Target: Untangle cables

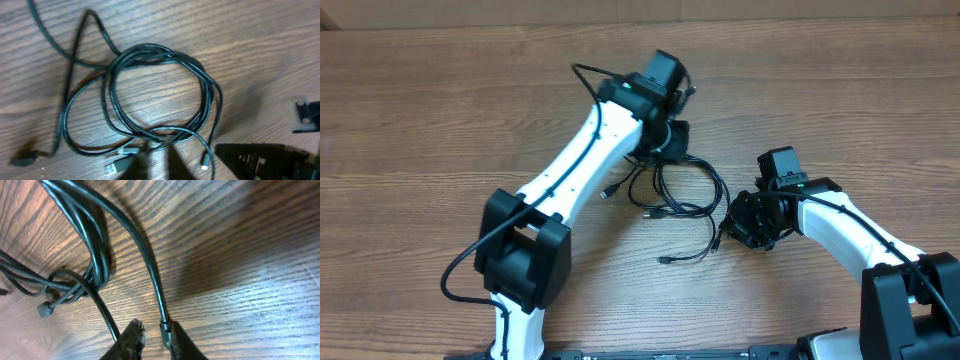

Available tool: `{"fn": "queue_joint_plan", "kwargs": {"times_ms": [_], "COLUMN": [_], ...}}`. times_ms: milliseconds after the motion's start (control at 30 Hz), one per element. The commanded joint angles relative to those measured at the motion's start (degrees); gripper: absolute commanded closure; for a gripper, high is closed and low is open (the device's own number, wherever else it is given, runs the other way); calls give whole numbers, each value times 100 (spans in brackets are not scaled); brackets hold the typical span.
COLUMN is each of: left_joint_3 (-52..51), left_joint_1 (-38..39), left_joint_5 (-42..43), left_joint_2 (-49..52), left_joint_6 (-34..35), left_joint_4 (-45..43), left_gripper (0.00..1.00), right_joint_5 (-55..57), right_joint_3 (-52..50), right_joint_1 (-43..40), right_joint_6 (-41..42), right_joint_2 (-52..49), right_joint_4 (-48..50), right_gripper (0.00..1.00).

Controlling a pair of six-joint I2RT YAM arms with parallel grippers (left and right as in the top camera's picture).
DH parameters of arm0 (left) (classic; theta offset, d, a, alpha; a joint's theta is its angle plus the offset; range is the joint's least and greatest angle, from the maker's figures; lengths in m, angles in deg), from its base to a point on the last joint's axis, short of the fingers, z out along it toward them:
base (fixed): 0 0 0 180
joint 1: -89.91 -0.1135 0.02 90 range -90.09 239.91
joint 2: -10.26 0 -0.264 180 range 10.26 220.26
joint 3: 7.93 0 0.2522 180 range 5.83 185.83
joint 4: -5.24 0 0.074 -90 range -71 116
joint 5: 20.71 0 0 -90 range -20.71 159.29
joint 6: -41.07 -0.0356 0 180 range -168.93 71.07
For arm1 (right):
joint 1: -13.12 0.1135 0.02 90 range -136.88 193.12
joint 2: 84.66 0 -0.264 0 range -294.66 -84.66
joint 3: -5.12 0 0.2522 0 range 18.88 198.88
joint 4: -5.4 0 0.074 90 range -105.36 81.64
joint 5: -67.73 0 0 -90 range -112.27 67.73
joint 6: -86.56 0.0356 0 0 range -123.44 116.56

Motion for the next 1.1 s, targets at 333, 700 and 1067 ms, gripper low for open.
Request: {"fn": "queue_joint_plan", "kwargs": {"times_ms": [333, 700, 1067], "left_joint_3": [-4, -4, 142], "left_joint_1": [164, 66, -304], "left_joint_5": [-1043, -1005, 966], "left_joint_2": [1060, 1799, 1794], "left_joint_6": [592, 588, -874], "left_joint_4": [42, 254, 310], "left_gripper": [54, 91, 96], "right_joint_5": [-52, -313, -894], "right_joint_3": [-59, -59, -59], "right_joint_1": [26, 28, 289], "right_joint_6": [4, 2, -216], "right_joint_2": [15, 15, 15], "right_joint_4": [-195, -201, -192], "right_gripper": [80, 80, 59]}}
